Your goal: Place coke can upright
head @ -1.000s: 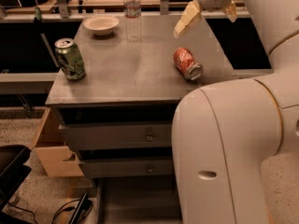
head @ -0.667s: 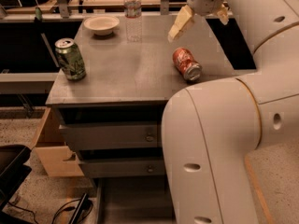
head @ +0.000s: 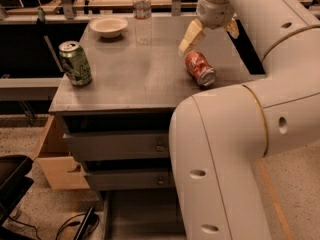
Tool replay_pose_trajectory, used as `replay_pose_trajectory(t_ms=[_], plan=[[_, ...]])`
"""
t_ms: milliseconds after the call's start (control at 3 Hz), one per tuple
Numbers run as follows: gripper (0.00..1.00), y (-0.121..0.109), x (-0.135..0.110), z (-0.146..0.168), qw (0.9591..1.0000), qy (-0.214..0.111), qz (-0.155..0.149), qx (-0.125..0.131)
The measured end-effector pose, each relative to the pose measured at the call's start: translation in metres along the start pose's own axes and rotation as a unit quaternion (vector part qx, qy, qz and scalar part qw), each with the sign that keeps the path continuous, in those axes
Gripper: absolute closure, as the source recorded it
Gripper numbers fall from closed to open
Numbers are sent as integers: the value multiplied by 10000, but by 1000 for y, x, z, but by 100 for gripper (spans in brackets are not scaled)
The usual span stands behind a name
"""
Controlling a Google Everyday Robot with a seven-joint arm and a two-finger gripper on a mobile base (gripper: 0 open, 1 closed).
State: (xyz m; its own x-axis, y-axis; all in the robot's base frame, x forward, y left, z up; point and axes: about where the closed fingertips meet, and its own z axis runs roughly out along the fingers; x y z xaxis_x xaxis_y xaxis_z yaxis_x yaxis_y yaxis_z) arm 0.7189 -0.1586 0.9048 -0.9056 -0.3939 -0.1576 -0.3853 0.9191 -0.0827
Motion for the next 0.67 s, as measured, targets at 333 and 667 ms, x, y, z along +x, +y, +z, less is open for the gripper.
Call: replay_pose_trajectory(t_ms=[333,667], plan=[[0,1,8,14,9998,179,16,-123],[0,4,17,29,9989,372,22,-272]])
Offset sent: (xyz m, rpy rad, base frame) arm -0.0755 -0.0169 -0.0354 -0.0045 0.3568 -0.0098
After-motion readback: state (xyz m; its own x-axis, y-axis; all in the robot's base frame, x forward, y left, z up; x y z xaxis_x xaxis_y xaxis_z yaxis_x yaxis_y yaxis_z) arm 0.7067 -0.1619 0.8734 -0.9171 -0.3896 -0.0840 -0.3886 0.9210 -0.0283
